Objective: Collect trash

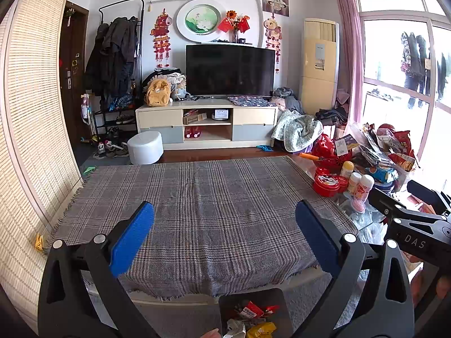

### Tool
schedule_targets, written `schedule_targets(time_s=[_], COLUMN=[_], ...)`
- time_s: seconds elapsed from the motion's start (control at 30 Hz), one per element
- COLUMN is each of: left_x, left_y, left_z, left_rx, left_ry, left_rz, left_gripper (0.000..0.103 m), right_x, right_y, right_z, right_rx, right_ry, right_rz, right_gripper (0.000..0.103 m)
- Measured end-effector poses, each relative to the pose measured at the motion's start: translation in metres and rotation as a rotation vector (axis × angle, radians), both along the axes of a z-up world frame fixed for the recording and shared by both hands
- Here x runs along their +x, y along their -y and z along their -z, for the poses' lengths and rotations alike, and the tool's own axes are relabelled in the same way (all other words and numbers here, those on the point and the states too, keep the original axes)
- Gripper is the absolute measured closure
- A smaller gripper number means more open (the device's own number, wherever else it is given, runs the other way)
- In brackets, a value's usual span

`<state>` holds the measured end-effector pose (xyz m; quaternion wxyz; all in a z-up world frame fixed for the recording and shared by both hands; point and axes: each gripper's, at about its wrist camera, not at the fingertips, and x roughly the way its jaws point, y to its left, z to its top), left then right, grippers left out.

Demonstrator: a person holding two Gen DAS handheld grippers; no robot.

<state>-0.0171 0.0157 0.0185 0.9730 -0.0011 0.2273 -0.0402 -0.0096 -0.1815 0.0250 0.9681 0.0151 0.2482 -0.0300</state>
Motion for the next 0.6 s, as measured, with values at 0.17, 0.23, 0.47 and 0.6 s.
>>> schedule_targets(time_s=[0.17,0.23,0.47,0.6], left_x=[-0.0003,-0.0003,0.0,-0.0004], left_y=[0.0,0.0,-0.0005,-0.0005], left_z=[-0.0005,-0.0013,-0.0002,0.0004], left_rx=[0.0,0.0,0.0,0.001], left_ry=[-0.001,0.0,-0.001,-0.001], left_rz=[0.001,0.0,0.0,0.002], left_gripper=[0.008,0.008,0.008,0.008], right_x=[-0.0002,-0.0002,-0.0007,-0.0012], right_y=[0.0003,-0.0012,-0.0012,-0.0046], right_z=[0.0001,-0.0006,-0.0001,0.0001], right_rx=[0.0,-0.001,0.003,0.001], right_ry=[0.0,0.0,-0.001,-0.002], right_rz=[0.0,-0.001,0.0,0.0], right_gripper=[0.003,0.003,0.003,0.003])
